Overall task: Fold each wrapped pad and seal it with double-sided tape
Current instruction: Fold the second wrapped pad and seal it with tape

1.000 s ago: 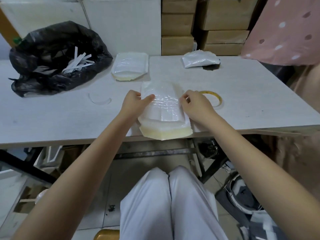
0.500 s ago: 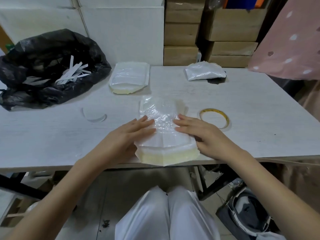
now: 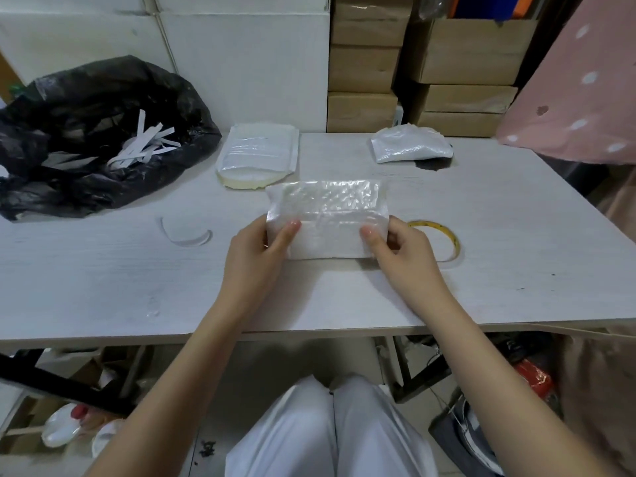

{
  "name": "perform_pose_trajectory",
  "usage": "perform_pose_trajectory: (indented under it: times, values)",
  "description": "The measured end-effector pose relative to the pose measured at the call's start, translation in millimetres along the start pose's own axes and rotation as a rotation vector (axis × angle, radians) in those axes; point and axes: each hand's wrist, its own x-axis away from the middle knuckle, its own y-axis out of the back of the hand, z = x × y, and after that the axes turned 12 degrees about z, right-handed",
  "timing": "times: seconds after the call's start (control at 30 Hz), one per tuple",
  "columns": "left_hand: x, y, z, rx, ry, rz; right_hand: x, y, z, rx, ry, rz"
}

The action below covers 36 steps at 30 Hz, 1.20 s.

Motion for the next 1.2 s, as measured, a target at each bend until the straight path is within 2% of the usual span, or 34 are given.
perform_pose_trajectory:
  times: [0.17, 0.33, 0.57, 0.63, 0.7, 0.8, 0.87, 0.93, 0.97, 1.07, 1.2]
  values:
    - [-14.0, -8.5, -6.0, -0.228, 0.114, -0.124, -12.3, -9.8, 4.2, 0.115, -0.052, -0.152]
    - [-27.4, -13.7, -8.1, -0.371, 0.19, -0.154, -19.1, -16.7, 12.4, 0.32, -0.094, -0.166]
    - [-34.8, -14.7, -6.5, -0.399, 0.258, -0.095, -21.9, -22.9, 7.7, 0.167, -0.197, -0.31]
    - [-35.3, -16.1, -6.3, -0.392, 0.27, -0.09, -20.0, -25.5, 9.9, 0.193, -0.21, -0.36]
    - [-35.5, -17.6, -5.8, -0.378, 0.266, -0.101, -17.4, -23.5, 13.7, 0.274, -0.208, -0.422]
    - [-36.0, -19.3, -4.4, -0.368, 0.253, -0.111, -14.4, -16.2, 22.4, 0.607, -0.176, -0.461]
    - [-36.0, -19.6, -4.1, -0.37, 0.251, -0.114, -14.3, -20.0, 30.5, 0.808, 0.027, -0.374]
    - [-35.9, -19.7, -3.0, -0.383, 0.247, -0.118, -17.2, -31.1, 35.1, 0.984, 0.278, -0.175]
    - [-35.7, -19.2, -2.6, -0.385, 0.252, -0.116, -18.8, -36.6, 34.9, 1.038, 0.333, -0.079]
    - [-36.6, -18.7, -2.2, -0.387, 0.268, -0.104, -20.5, -44.4, 24.3, 1.069, 0.282, 0.07]
    - [-37.4, -17.1, -2.3, -0.34, 0.281, -0.063, -18.5, -46.4, 12.3, 0.99, 0.2, 0.112]
